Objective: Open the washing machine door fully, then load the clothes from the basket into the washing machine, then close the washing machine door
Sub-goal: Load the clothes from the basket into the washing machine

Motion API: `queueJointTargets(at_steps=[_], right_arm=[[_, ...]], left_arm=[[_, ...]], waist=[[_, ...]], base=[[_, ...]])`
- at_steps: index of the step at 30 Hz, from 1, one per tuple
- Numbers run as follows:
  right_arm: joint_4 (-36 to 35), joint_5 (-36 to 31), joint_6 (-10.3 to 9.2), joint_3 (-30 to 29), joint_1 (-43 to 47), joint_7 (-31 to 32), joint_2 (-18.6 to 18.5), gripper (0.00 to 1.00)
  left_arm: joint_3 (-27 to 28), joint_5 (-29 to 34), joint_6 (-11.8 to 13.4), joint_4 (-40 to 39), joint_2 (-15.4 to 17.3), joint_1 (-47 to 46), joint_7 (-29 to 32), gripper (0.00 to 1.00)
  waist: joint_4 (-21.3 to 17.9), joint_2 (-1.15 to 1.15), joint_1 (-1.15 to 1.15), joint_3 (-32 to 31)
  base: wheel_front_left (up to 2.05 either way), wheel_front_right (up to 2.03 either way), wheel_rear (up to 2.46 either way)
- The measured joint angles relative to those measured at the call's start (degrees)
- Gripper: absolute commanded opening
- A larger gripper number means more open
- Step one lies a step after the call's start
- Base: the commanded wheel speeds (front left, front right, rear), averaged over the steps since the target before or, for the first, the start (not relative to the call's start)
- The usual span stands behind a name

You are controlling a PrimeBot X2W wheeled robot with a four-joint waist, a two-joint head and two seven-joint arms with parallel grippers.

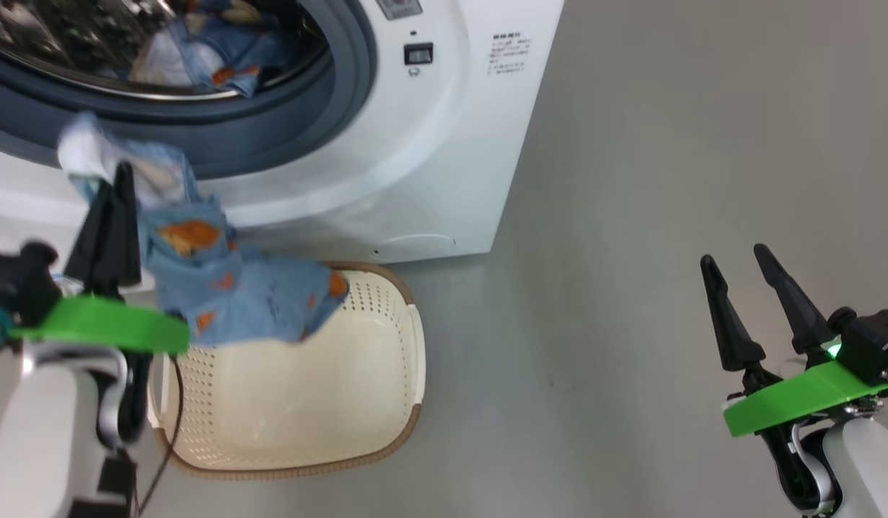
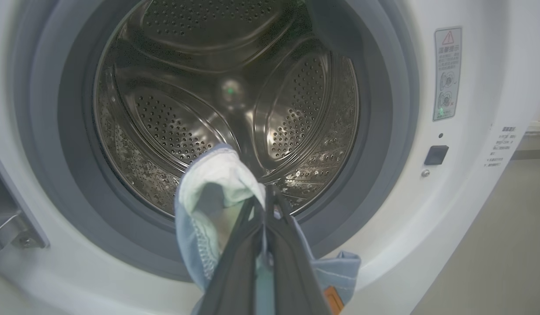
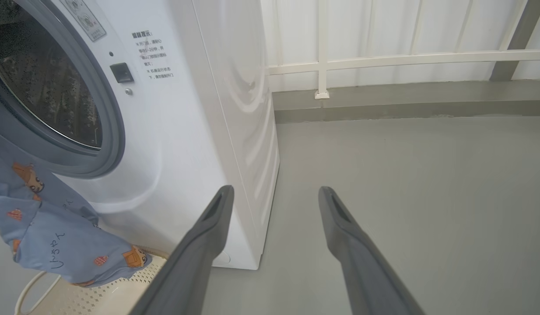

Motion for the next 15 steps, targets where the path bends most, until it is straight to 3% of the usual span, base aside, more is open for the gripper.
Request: queueJointTargets(at_steps=[15], right_arm=[[-0.7,0.0,0.00,1.2,-4.2,0.0,0.3,1.00]], left_arm=[[-1.1,0.0,-2.0,21.2,1.2,-22.0,0.2,0.00]], waist=[[-2.1,0.00,0.00,6.0]], base=[[0.00,0.00,0.00]])
